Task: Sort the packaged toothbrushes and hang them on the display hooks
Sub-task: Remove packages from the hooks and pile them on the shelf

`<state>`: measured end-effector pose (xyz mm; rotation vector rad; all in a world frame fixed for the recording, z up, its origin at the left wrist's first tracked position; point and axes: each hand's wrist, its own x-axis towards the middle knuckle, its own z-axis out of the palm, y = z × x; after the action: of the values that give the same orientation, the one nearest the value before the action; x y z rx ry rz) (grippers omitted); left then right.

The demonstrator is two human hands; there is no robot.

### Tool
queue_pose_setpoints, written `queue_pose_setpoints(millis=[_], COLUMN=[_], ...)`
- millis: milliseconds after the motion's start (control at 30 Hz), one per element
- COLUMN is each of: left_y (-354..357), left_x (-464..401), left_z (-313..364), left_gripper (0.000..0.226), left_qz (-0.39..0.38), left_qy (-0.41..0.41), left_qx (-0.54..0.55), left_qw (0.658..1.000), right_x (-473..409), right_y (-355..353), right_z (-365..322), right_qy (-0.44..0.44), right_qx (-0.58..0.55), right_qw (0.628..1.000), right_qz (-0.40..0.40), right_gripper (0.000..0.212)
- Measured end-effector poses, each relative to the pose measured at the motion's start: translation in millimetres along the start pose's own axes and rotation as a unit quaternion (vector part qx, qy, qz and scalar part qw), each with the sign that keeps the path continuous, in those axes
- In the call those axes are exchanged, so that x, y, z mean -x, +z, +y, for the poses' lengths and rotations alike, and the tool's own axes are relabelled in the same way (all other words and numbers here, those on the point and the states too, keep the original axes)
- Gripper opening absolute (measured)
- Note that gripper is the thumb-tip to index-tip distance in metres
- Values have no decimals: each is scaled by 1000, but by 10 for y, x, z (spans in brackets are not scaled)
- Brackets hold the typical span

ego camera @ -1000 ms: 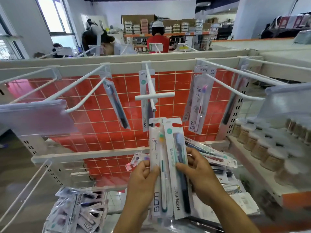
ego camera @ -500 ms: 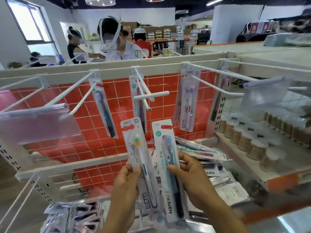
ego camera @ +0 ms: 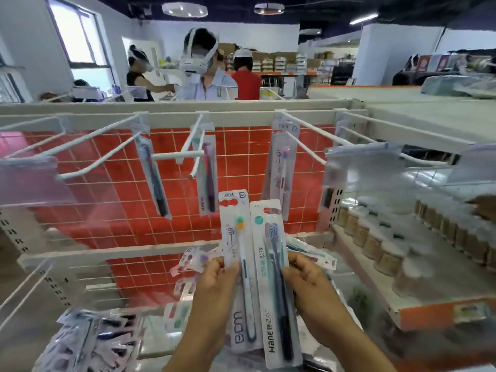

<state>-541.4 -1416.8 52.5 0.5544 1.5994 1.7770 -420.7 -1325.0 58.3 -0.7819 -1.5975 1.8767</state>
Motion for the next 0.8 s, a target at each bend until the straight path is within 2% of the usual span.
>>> queue_pose_setpoints(millis=[200,400,700,800], left_y=[147,95,-439,-753], left_x=[233,338,301,277], left_z=[-110,-43,88,151], left_gripper=[19,19,31,27], left_qz=[20,48,54,51], left_qy=[14,29,36,38], left_qx=[-10,30,56,59], left_qw=[1000,998,996,996], right_x=[42,69,25,3], right_y=[-129,-58,451,770], right_z=[48,16,-15,17], right_qy=[5,11,49,36], right_qx=[8,-11,-87,-64], right_qw=[999,996,988,991], right_qz=[-46,-84,-119,-114], right_gripper=[27,25,28,28])
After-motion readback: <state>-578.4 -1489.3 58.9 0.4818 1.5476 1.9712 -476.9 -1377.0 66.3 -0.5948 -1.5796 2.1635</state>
